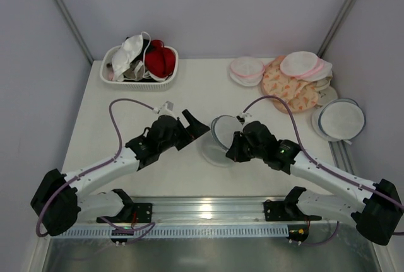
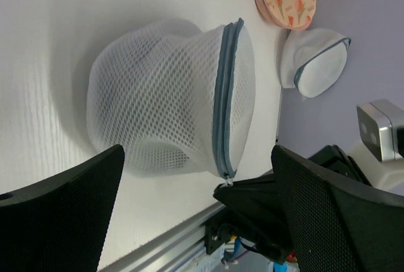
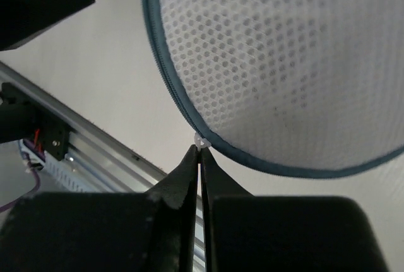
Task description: Unzip the laundry bag and remove the bra
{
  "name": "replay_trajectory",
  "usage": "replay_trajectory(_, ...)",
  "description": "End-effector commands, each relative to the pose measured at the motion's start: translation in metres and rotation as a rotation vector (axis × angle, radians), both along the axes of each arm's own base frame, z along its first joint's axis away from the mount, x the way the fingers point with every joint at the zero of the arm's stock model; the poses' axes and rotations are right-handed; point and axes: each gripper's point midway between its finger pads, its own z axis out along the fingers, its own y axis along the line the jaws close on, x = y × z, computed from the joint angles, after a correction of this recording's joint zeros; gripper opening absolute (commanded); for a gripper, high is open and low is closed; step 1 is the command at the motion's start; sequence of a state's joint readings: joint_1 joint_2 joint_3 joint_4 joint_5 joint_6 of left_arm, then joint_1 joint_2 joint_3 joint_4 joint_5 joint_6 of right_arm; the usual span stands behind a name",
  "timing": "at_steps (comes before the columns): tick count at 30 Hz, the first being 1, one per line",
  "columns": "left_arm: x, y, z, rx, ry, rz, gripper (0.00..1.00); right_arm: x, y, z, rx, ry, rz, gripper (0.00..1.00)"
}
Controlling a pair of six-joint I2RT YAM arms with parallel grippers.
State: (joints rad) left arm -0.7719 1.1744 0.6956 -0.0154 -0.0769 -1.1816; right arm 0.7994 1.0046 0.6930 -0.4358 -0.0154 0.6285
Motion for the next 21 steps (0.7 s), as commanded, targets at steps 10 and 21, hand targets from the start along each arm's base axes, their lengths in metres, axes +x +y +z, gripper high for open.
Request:
replay_trajectory(10,-0.017,-0.035,0.008,-0.143,0.071,-0.061,0.98,-0.009,0.051,0.033,0.248,-0.025,0.195,0.04)
replay_trajectory(21,-0.013,-0.093,0.028,-0.177,-0.105,-0.262,0.93,-0.018,0.045,0.033,0.226,-0.036,0.237,0.04)
